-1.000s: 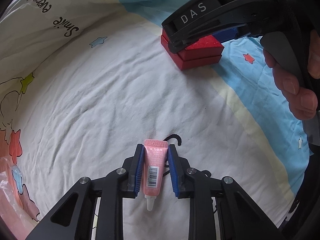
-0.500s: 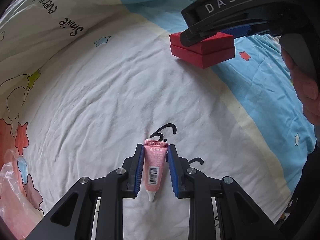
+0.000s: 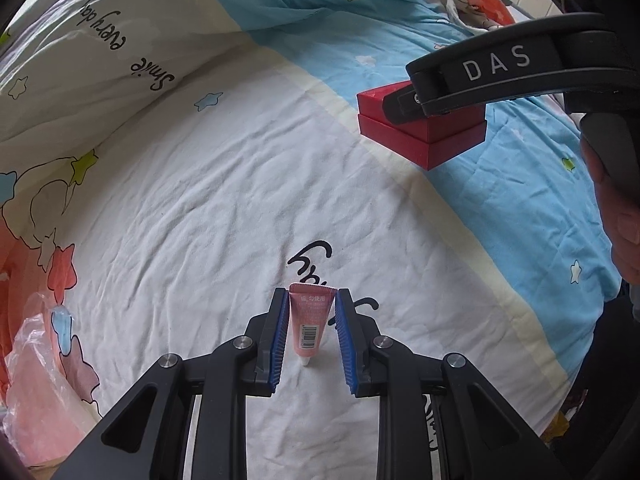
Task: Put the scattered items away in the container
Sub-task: 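Lift the pink tube and red box with both tools off the bed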
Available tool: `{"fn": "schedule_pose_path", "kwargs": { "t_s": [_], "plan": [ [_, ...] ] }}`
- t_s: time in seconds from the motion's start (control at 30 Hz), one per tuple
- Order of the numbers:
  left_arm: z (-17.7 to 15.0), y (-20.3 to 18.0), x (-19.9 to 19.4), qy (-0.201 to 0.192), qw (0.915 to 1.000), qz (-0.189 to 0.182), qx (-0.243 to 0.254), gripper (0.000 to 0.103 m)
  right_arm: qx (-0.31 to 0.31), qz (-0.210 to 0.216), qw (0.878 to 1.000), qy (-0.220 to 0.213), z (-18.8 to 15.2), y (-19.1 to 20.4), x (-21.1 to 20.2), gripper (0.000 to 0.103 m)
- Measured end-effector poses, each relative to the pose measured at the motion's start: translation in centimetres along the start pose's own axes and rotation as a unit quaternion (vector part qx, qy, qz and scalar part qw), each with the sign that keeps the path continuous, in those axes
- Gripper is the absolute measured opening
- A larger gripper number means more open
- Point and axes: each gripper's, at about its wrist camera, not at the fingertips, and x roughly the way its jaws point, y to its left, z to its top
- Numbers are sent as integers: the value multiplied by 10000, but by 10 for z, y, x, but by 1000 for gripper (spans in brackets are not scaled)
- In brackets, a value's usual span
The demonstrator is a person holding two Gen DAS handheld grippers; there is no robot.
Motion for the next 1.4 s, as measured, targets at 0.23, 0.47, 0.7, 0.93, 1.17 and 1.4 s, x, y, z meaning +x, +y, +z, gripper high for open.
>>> {"fn": "schedule_pose_path", "kwargs": {
  "t_s": [0.23, 0.47, 0.7, 0.93, 1.17, 1.4],
  "plan": [
    [2, -5, 1, 30, 10000, -23, 76, 24, 33, 14, 10000, -51, -15, -4, -18, 63],
    [-9, -14, -21, -31, 9999, 15, 117, 24, 13, 46, 10000, -48, -36, -2, -36, 63],
    [-18, -22, -45, -134, 9998, 86, 149, 24, 5, 32, 10000, -72, -59, -2, -55, 63],
    [-15, -17, -34, -29, 9996, 290, 17, 41, -8, 30, 10000, -58, -63, -5, -54, 63],
    [4, -6, 2, -6, 9991, 415, -95, 79, 18, -8, 10000, -5, -53, -9, -37, 63],
    [13, 8, 36, 139, 9993, 266, -213, 79, 14, -35, 10000, 3, -44, -10, -24, 63]
  ]
}}
